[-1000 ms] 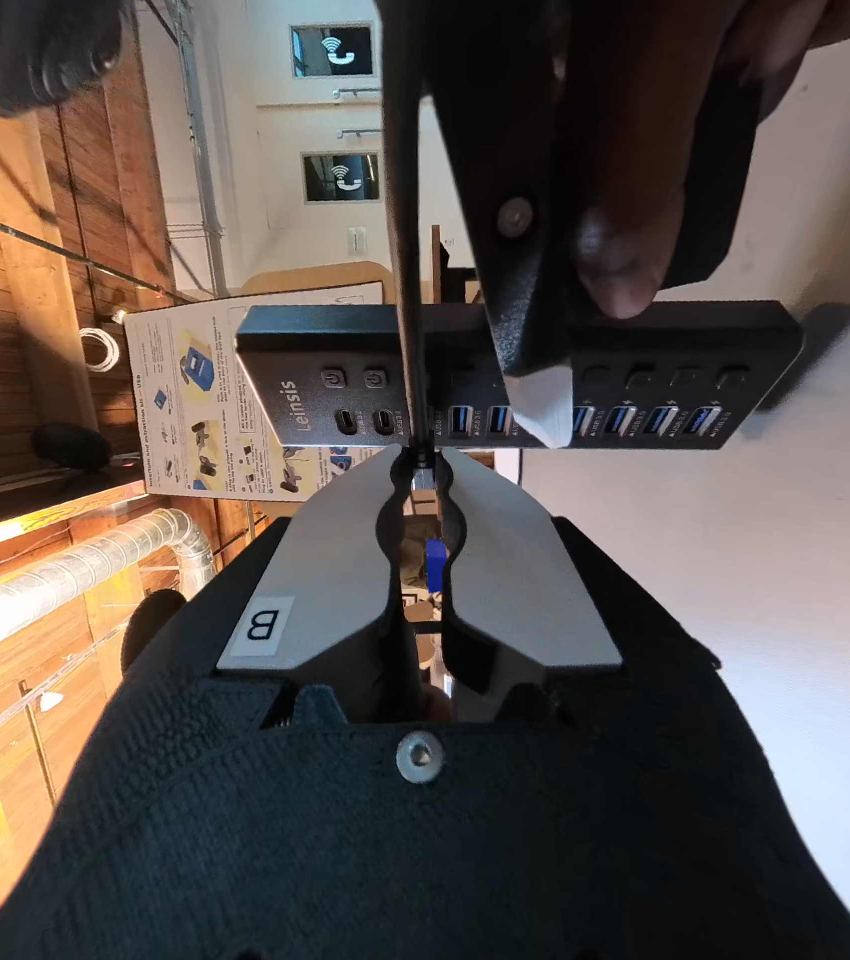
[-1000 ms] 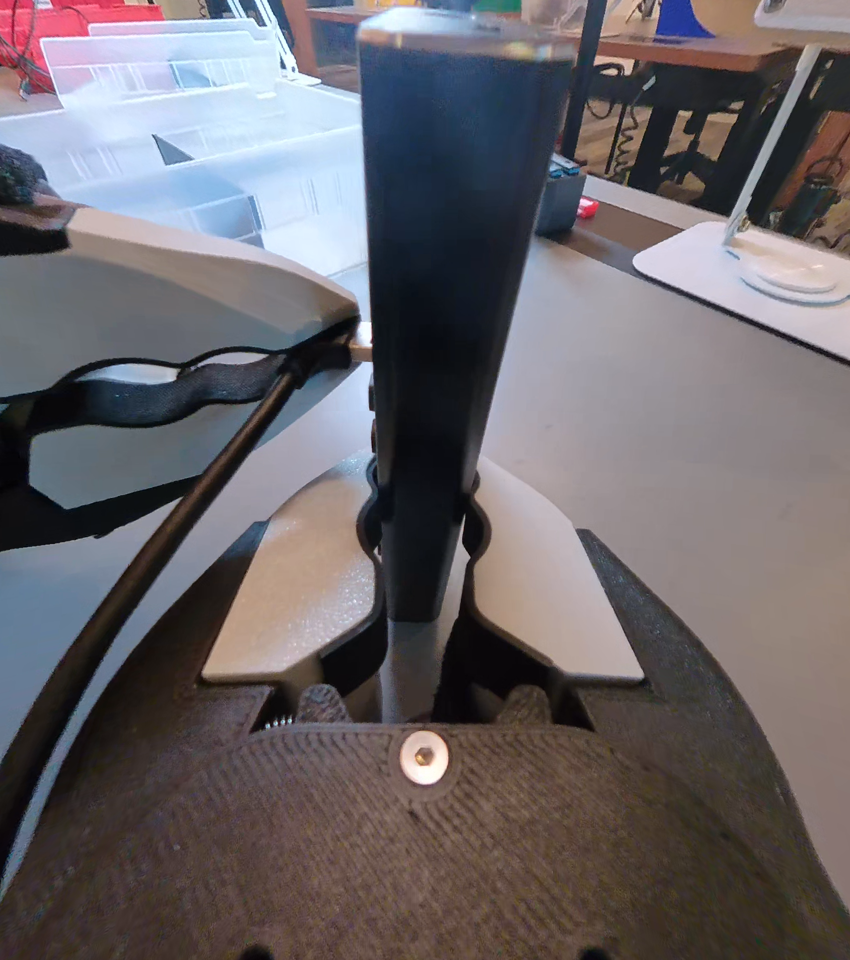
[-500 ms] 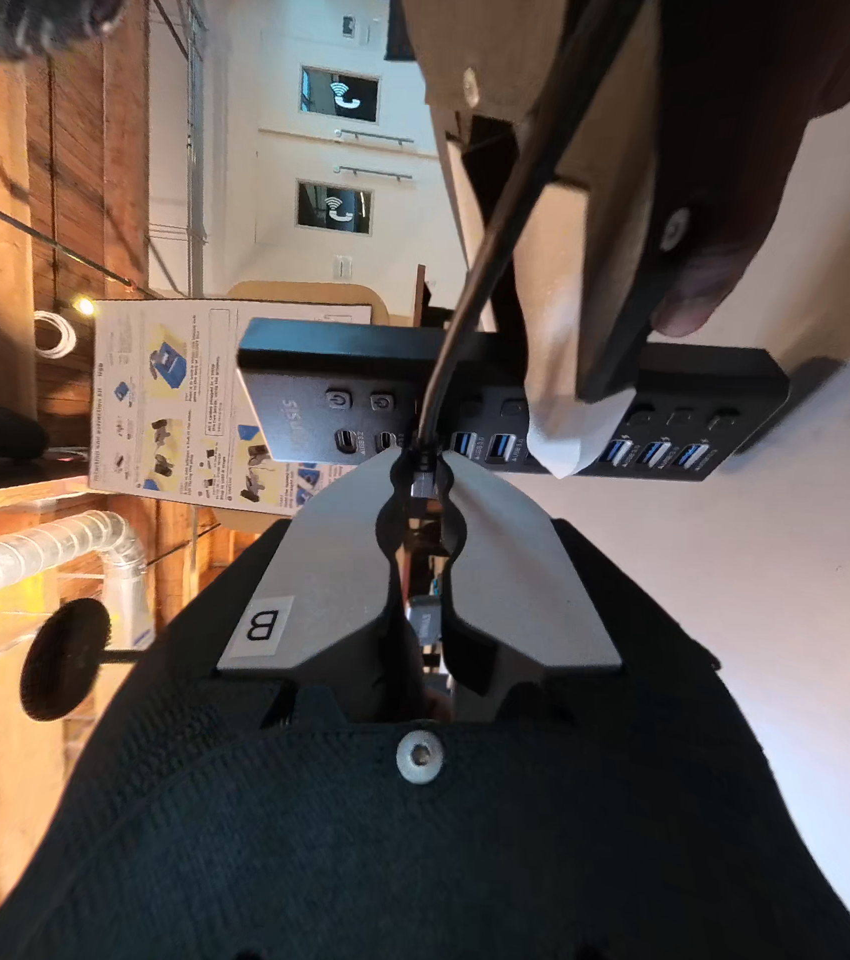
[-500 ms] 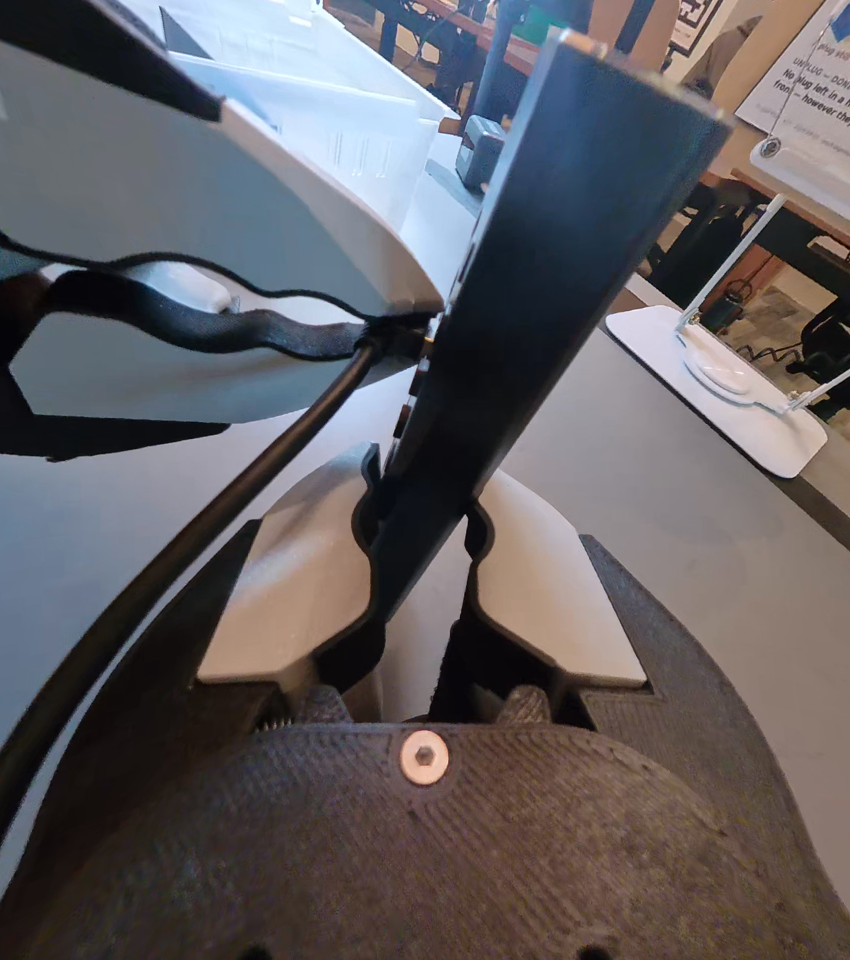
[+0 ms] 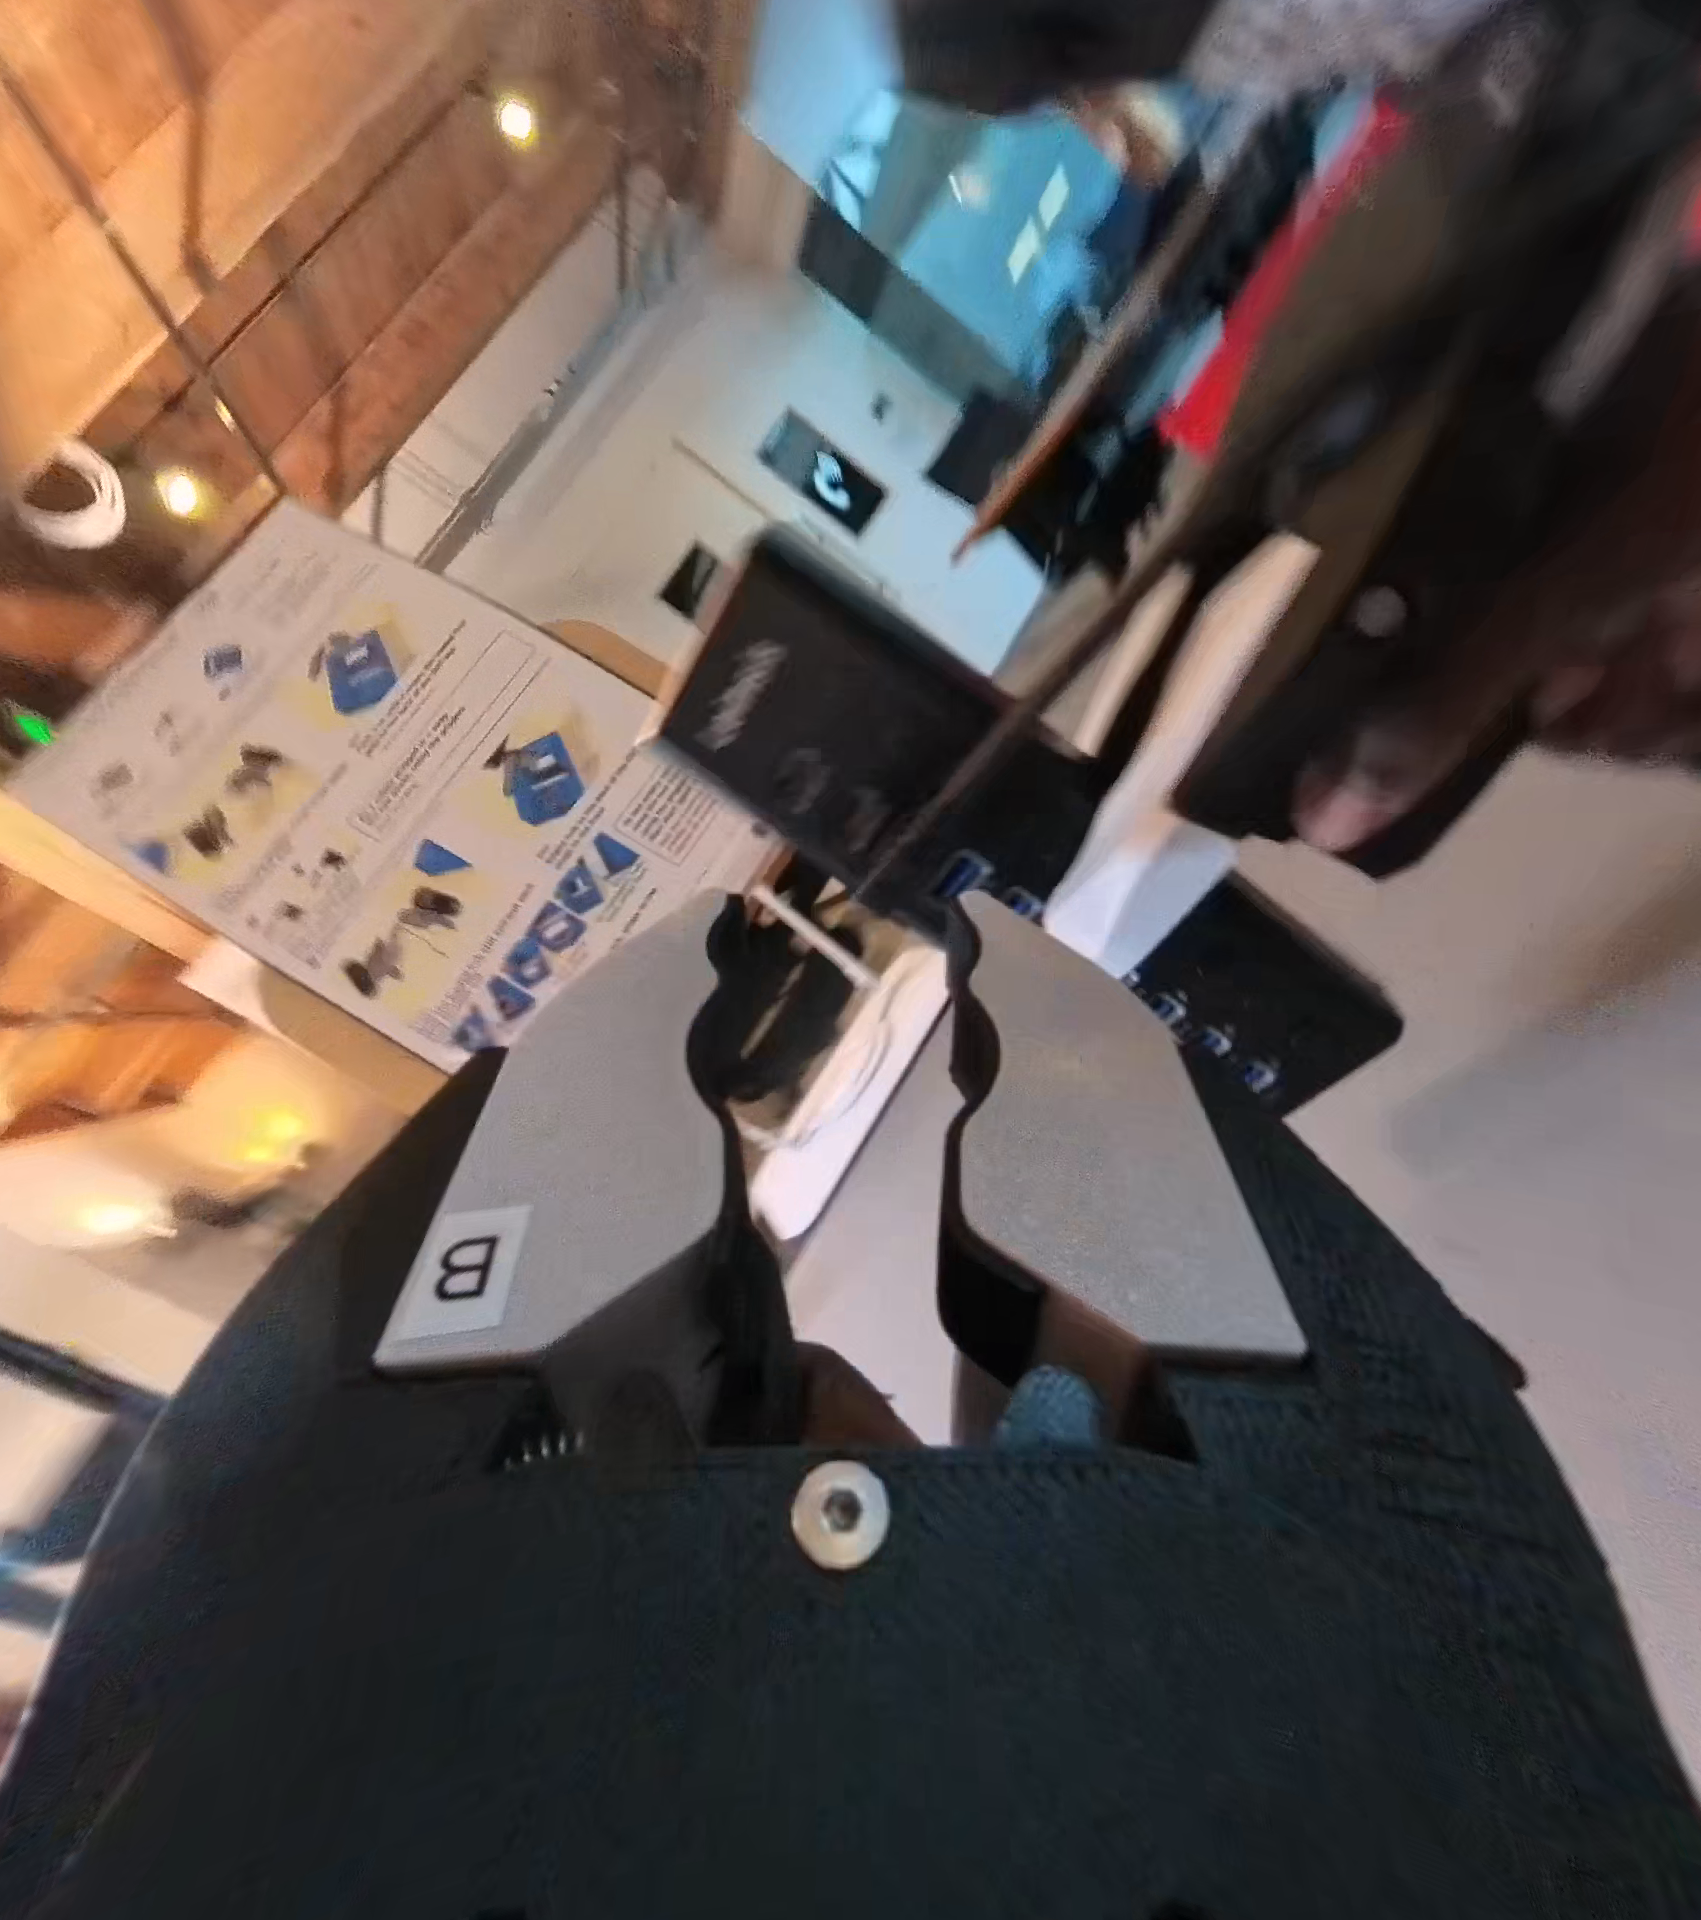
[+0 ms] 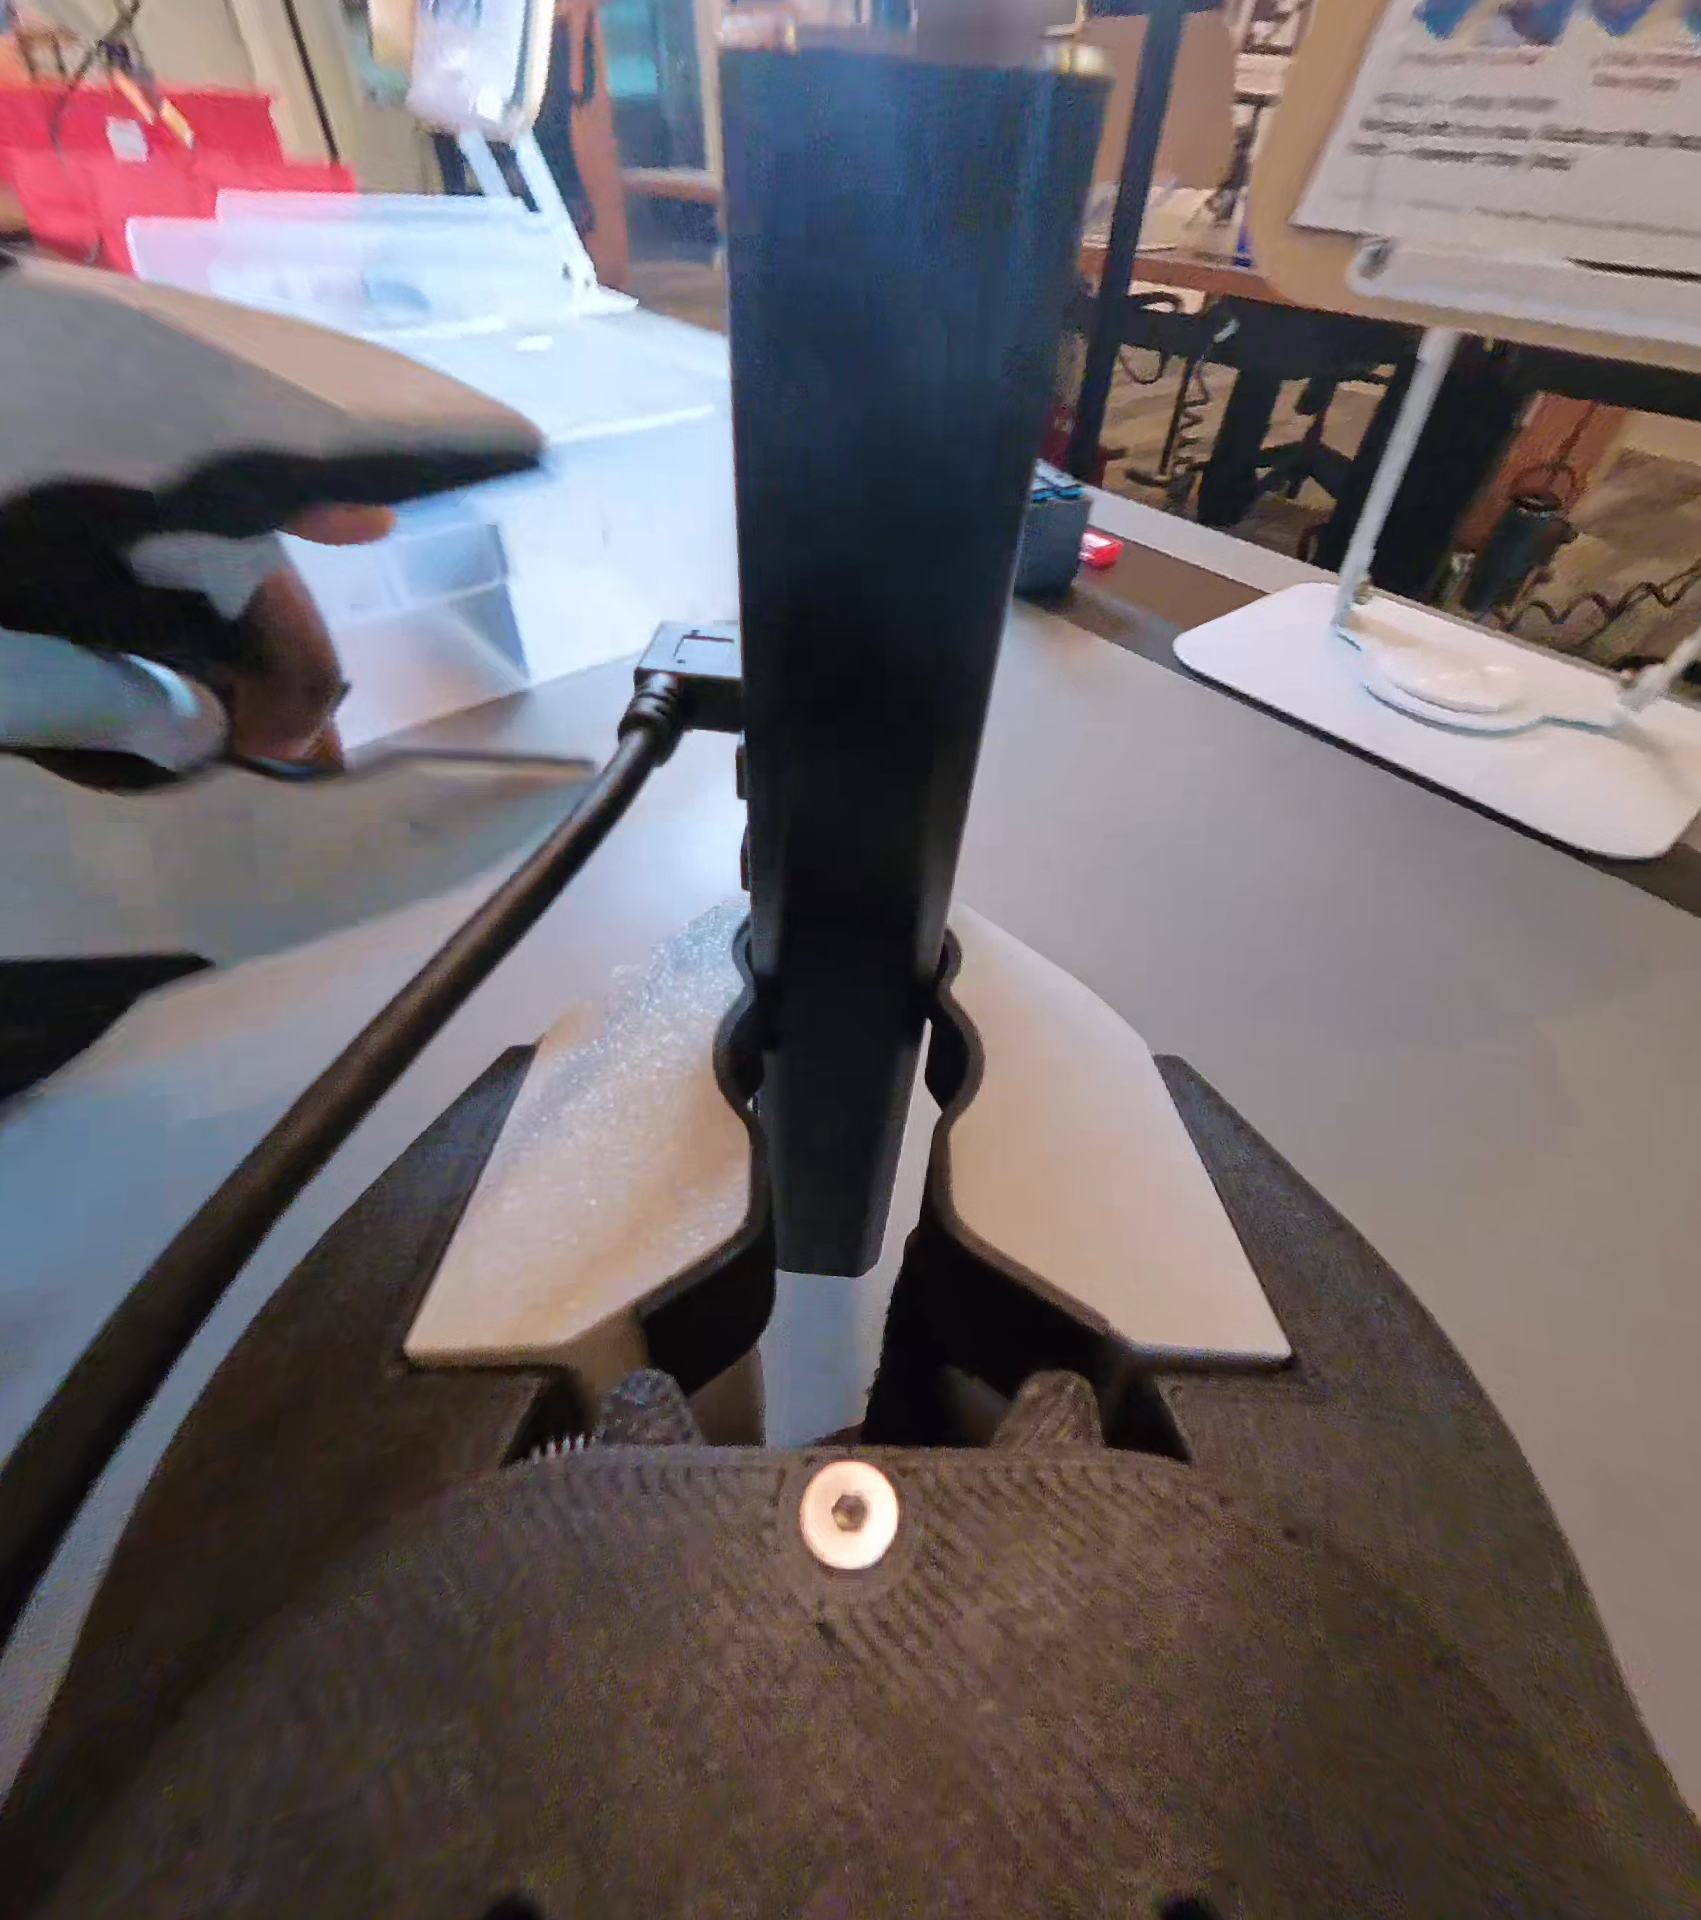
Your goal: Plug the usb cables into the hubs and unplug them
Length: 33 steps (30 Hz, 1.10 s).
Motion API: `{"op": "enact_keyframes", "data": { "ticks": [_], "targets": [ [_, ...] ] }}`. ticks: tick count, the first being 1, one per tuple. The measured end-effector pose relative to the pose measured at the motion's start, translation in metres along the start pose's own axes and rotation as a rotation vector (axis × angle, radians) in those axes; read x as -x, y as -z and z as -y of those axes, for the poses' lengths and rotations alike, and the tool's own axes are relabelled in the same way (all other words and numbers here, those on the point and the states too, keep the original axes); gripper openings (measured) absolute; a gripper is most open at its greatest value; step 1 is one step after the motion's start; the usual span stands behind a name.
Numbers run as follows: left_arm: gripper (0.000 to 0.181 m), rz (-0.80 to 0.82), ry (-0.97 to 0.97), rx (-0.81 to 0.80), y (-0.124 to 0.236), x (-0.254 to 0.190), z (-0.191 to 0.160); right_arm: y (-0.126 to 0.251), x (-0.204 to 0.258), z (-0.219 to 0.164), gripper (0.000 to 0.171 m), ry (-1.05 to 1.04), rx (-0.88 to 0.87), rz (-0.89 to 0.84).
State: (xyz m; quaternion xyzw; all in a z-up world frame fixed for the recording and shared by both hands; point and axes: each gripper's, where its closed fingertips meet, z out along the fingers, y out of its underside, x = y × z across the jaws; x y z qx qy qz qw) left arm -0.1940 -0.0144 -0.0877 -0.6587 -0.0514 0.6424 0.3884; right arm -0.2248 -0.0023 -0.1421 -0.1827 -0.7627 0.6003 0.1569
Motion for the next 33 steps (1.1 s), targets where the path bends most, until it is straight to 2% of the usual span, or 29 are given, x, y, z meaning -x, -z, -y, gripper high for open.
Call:
{"op": "enact_keyframes", "data": {
  "ticks": [3,6,8,11,14,16,19,22,25,26,29,33],
  "targets": [
    [0.048,-0.007,0.467,-0.109,0.005,0.024,-0.003,0.013,-0.021,0.006,0.028,-0.141,-0.063,0.002],
    [0.060,-0.123,0.994,-0.219,0.007,0.029,-0.016,0.027,-0.041,0.019,0.028,-0.218,-0.138,-0.011],
    [0.063,-0.184,1.195,-0.267,0.006,0.027,-0.023,0.040,-0.055,0.029,0.028,-0.190,-0.177,-0.064],
    [0.066,-0.197,1.217,-0.288,0.004,0.020,-0.029,0.068,-0.080,0.055,0.028,-0.108,-0.235,-0.182],
    [0.072,-0.196,1.244,-0.312,0.004,0.020,-0.027,0.114,-0.119,0.089,0.028,-0.026,-0.264,-0.368],
    [0.072,-0.188,1.246,-0.321,0.005,0.023,-0.026,0.150,-0.151,0.105,0.028,-0.022,-0.205,-0.481],
    [0.070,-0.184,1.261,-0.347,0.007,0.028,-0.023,0.202,-0.201,0.104,0.028,-0.114,0.014,-0.607],
    [0.070,-0.177,1.216,-0.374,0.008,0.028,-0.019,0.249,-0.242,0.065,0.028,-0.240,0.320,-0.732],
    [0.070,-0.175,1.140,-0.354,0.008,0.024,-0.017,0.286,-0.272,0.004,0.029,-0.449,0.511,-0.902],
    [0.070,-0.175,1.108,-0.344,0.007,0.022,-0.018,0.292,-0.276,-0.016,0.029,-0.509,0.562,-0.917],
    [0.070,-0.192,1.080,-0.350,0.007,0.019,-0.015,0.292,-0.276,-0.060,0.029,-0.626,0.666,-0.823],
    [0.070,-0.235,1.060,-0.324,0.004,0.007,-0.012,0.284,-0.284,-0.082,0.029,-0.706,0.712,-0.796]
  ]
}}
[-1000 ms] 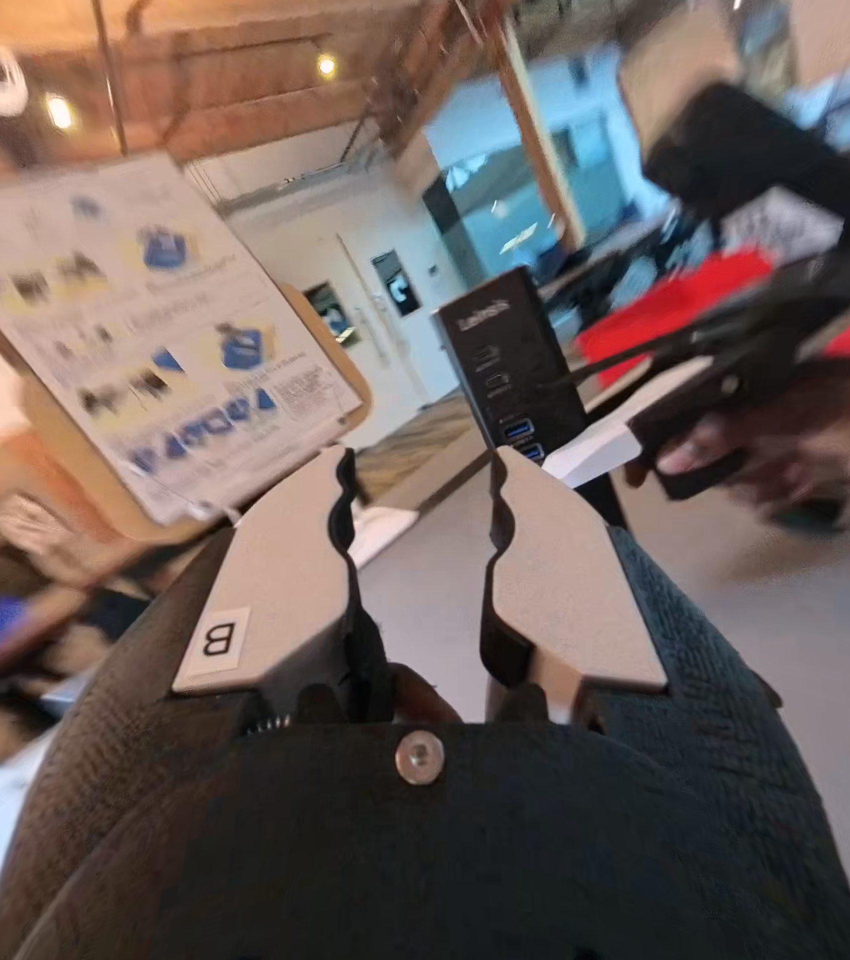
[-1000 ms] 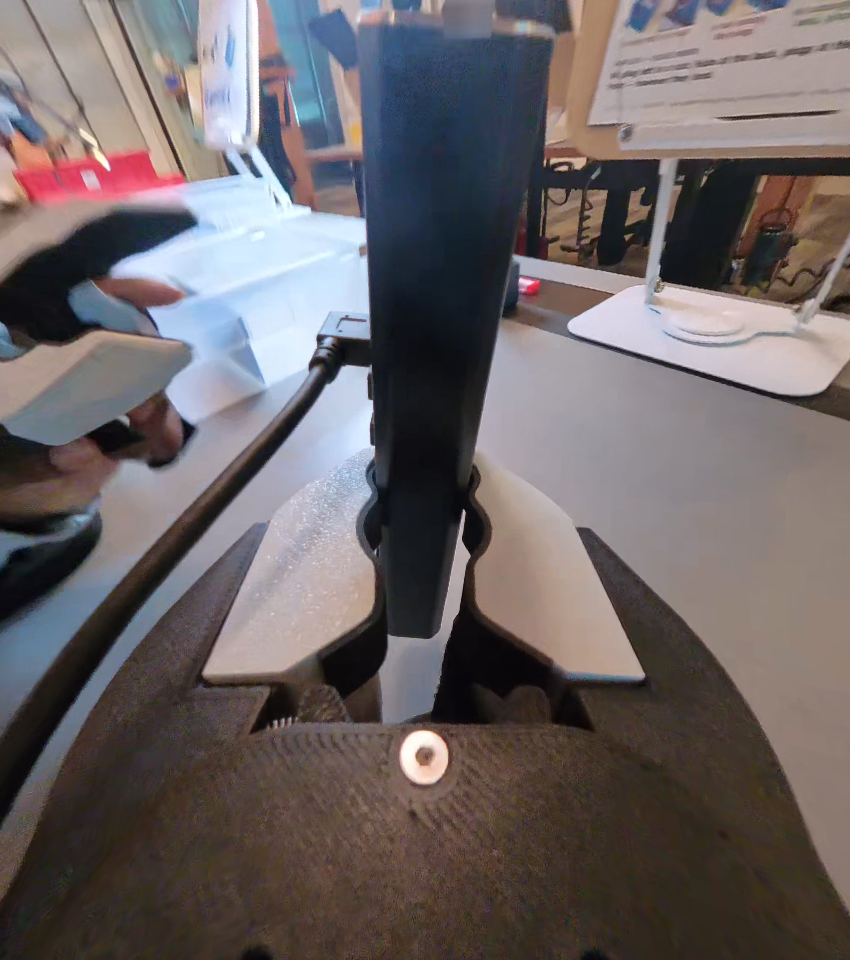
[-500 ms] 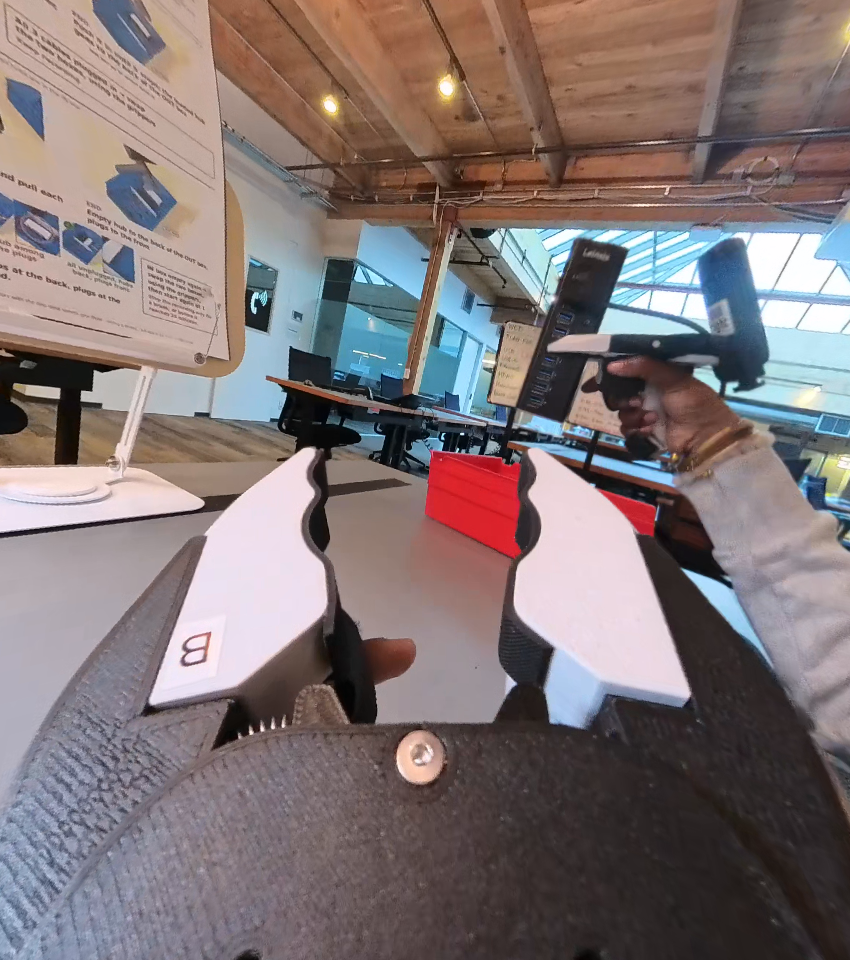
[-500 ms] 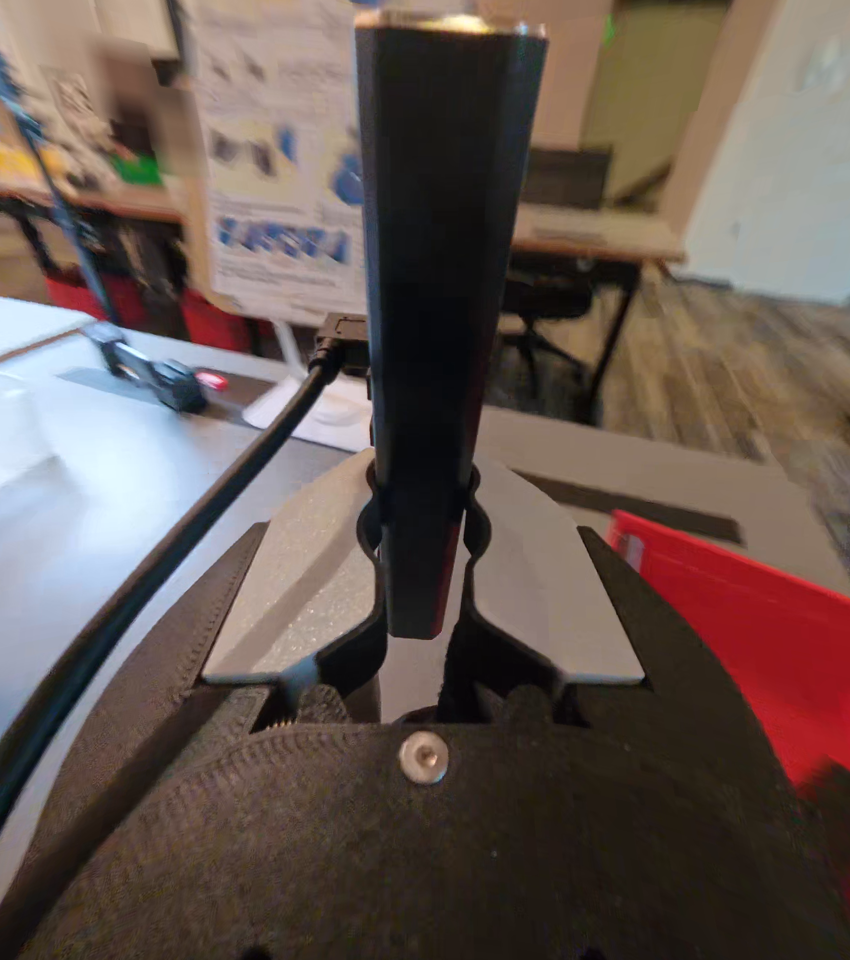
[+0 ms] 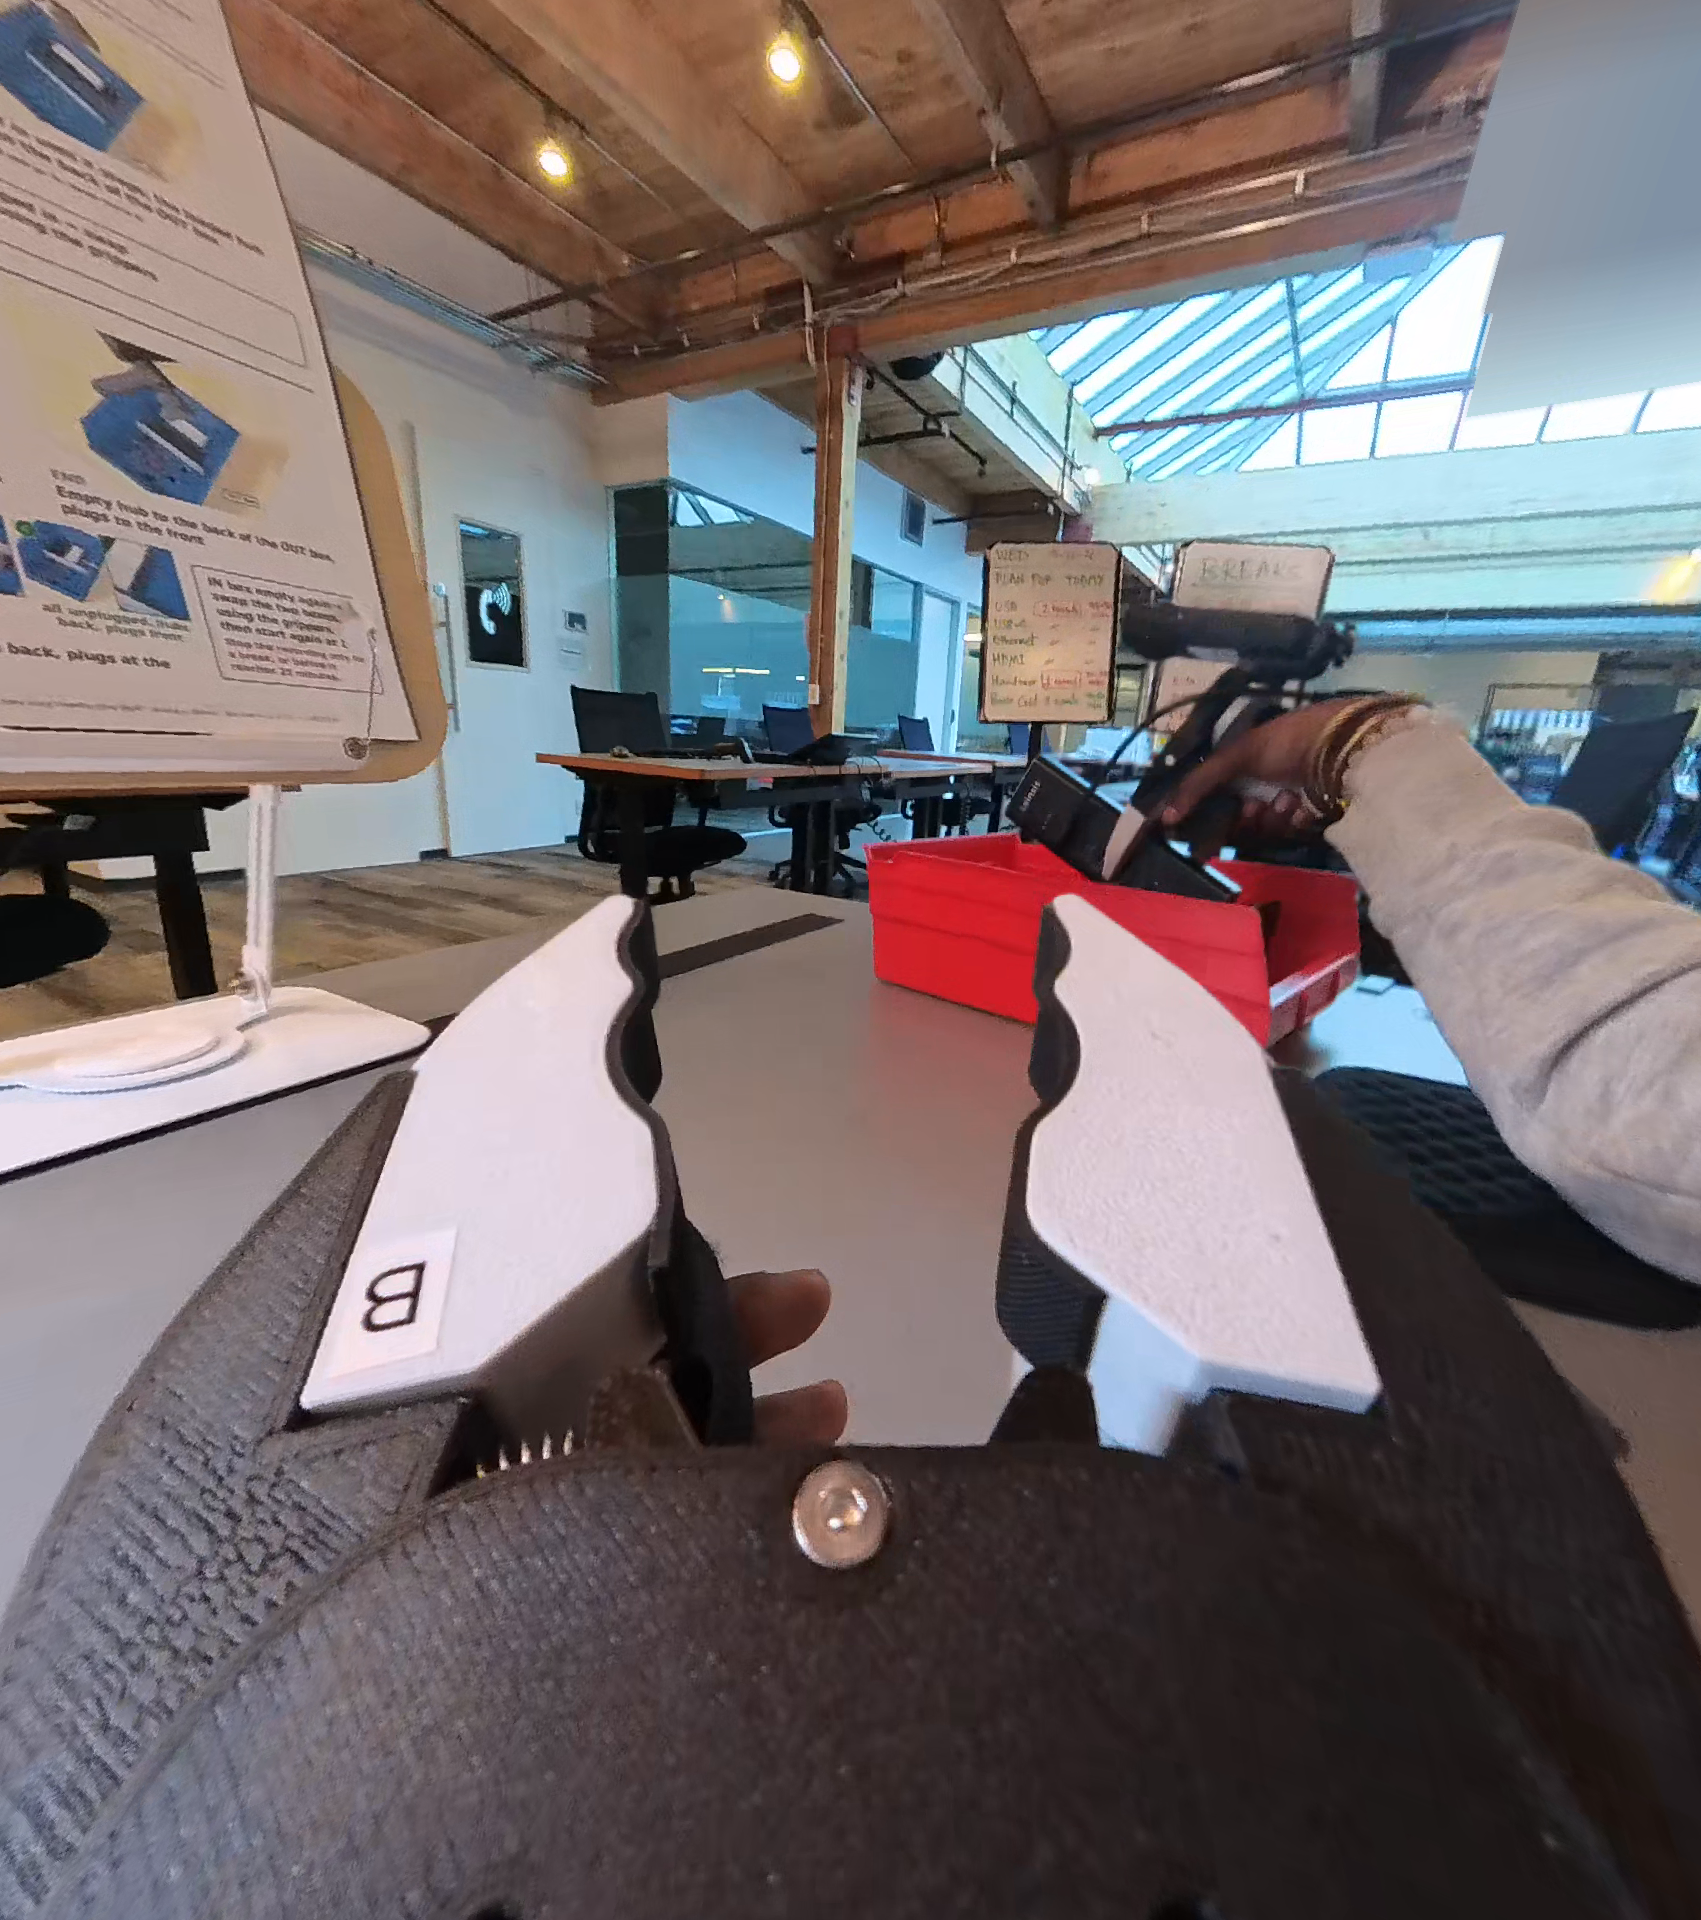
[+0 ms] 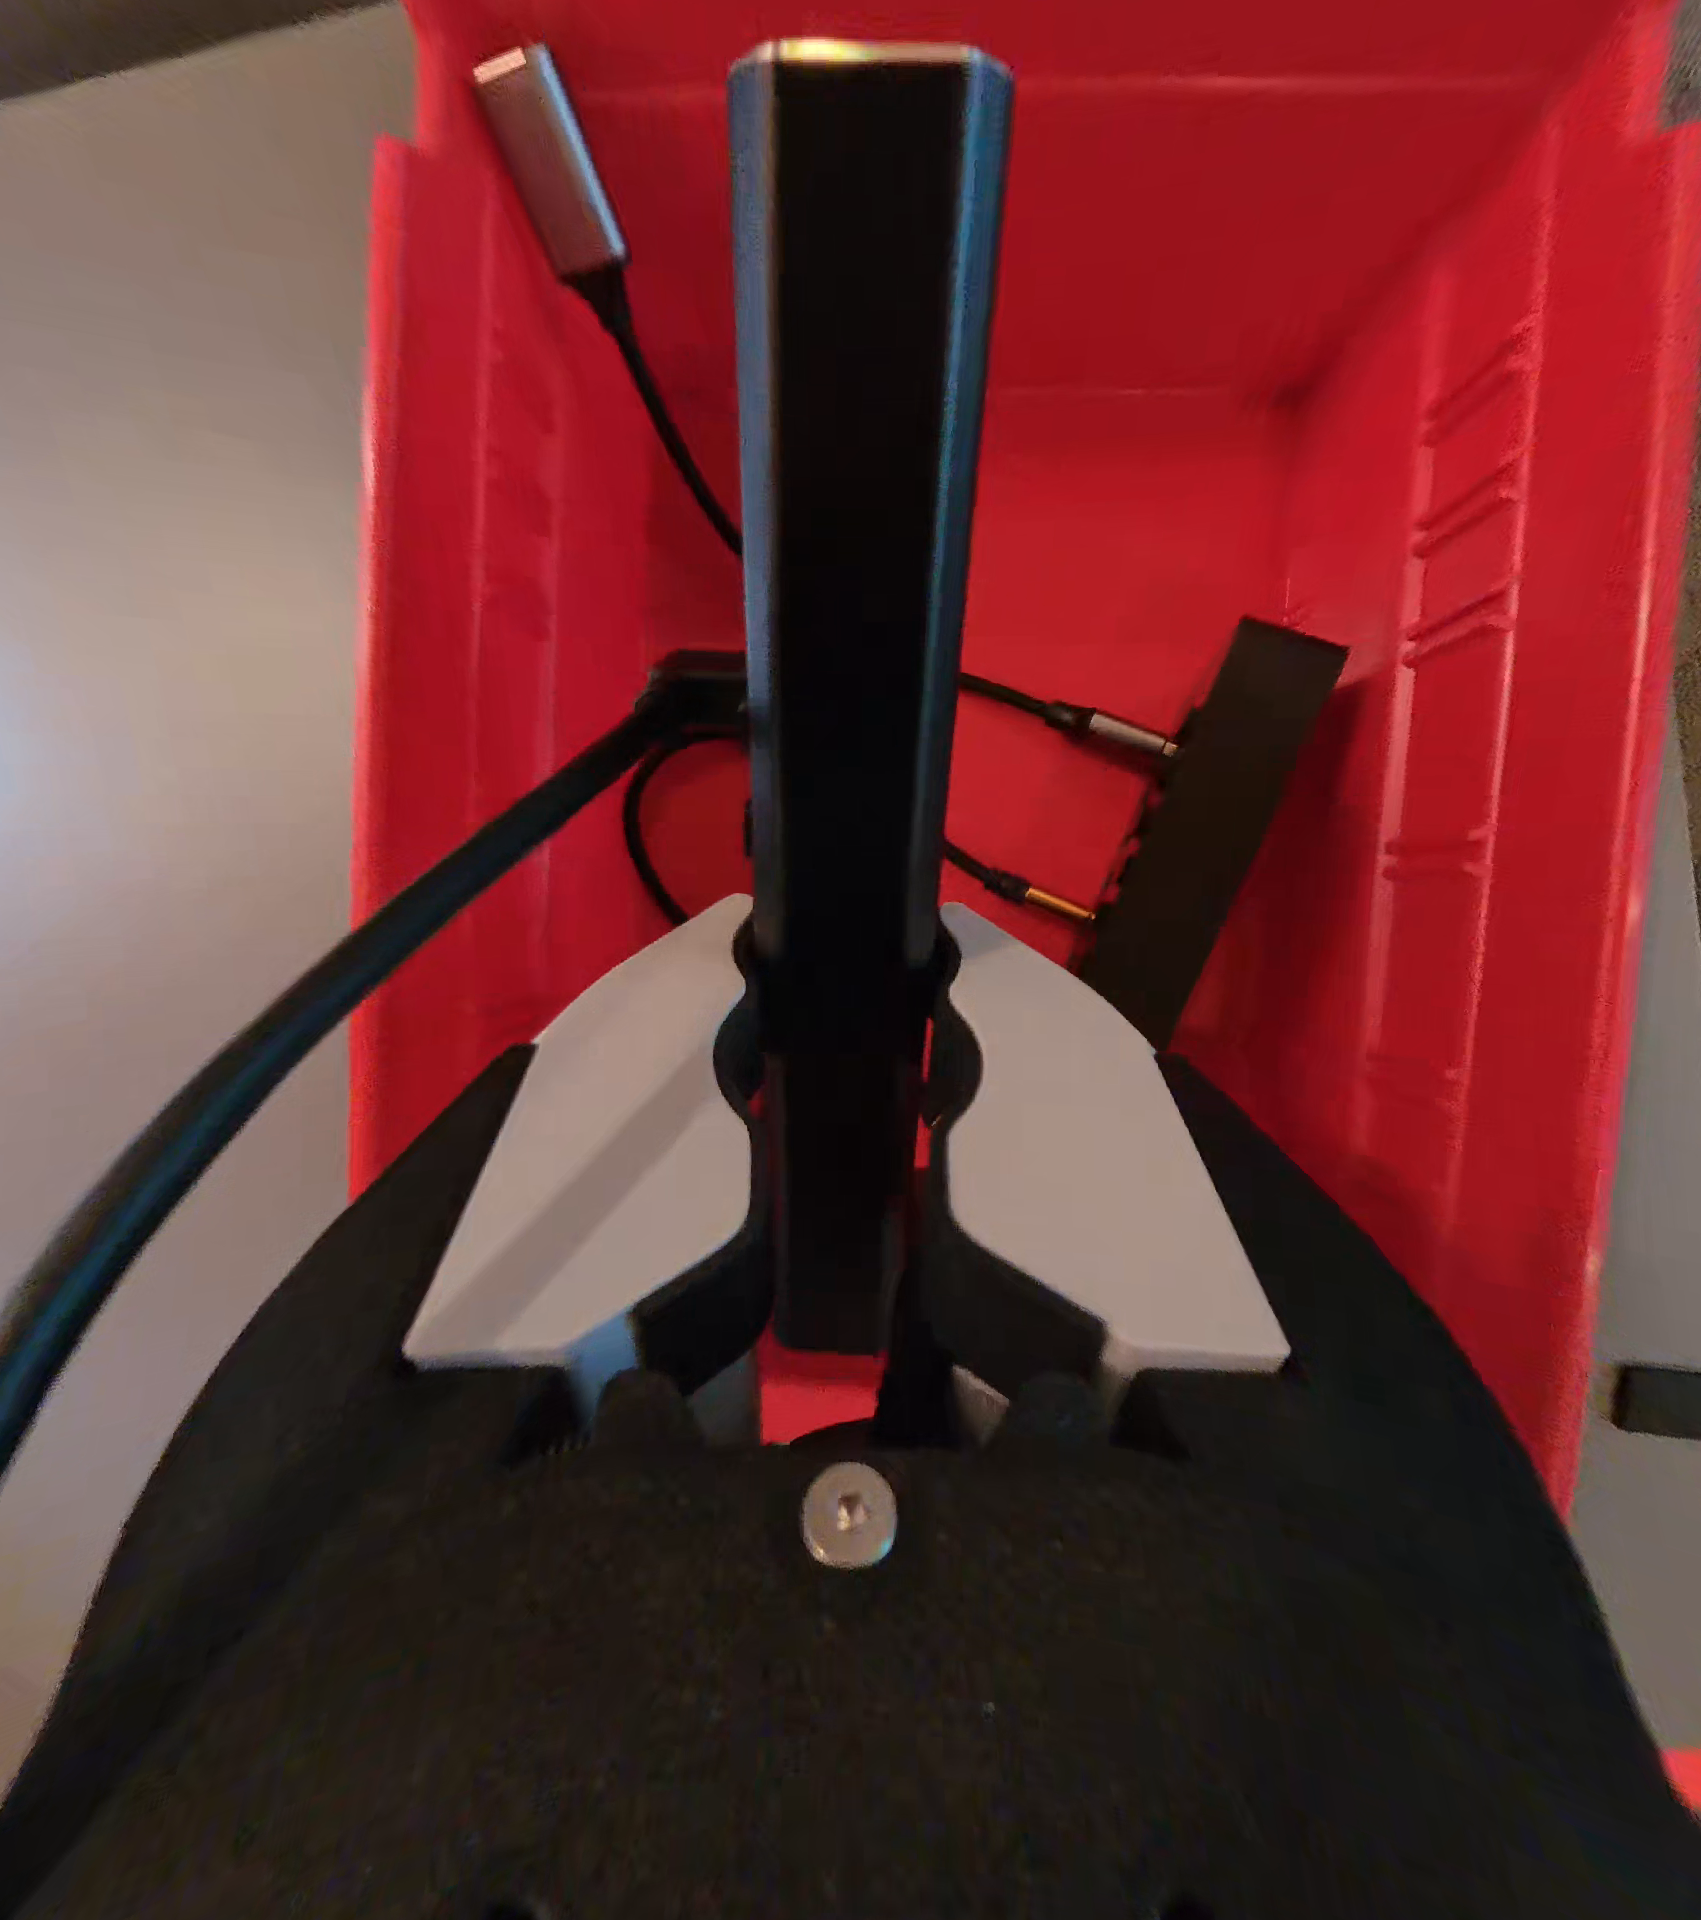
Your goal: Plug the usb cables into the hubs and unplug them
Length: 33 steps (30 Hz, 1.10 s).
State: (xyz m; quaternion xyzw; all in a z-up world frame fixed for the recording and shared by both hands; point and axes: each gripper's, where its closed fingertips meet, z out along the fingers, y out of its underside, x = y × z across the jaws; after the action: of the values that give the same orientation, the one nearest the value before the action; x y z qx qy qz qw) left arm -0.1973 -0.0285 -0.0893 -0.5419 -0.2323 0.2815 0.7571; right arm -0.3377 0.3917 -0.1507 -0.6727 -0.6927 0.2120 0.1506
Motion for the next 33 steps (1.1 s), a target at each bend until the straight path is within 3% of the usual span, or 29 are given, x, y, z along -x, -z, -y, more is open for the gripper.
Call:
{"op": "enact_keyframes", "data": {
  "ticks": [9,16,19,25,28,31,33],
  "targets": [
    [0.070,-0.042,-0.023,0.038,-0.001,-0.008,-0.006,-0.037,0.009,-0.001,0.030,0.016,0.100,0.010],
    [0.070,-0.054,-0.004,0.054,-0.001,-0.009,-0.010,-0.030,0.007,0.020,0.015,0.014,-0.020,-0.032],
    [0.070,-0.062,-0.014,0.060,-0.001,-0.011,-0.011,-0.028,0.002,0.020,0.016,0.001,-0.029,-0.051],
    [0.070,-0.061,-0.025,0.052,-0.001,-0.011,-0.009,0.017,-0.026,0.031,0.033,-0.034,-0.190,-0.178],
    [0.070,-0.051,-0.027,0.047,-0.001,-0.009,-0.009,0.050,-0.059,0.023,0.054,-0.116,-0.272,-0.305],
    [0.071,-0.046,-0.040,0.044,-0.001,-0.009,-0.008,0.074,-0.098,-0.001,0.037,-0.186,-0.290,-0.444],
    [0.071,-0.050,-0.047,0.046,-0.001,-0.010,-0.008,0.073,-0.109,-0.024,0.034,-0.208,-0.240,-0.427]
  ]
}}
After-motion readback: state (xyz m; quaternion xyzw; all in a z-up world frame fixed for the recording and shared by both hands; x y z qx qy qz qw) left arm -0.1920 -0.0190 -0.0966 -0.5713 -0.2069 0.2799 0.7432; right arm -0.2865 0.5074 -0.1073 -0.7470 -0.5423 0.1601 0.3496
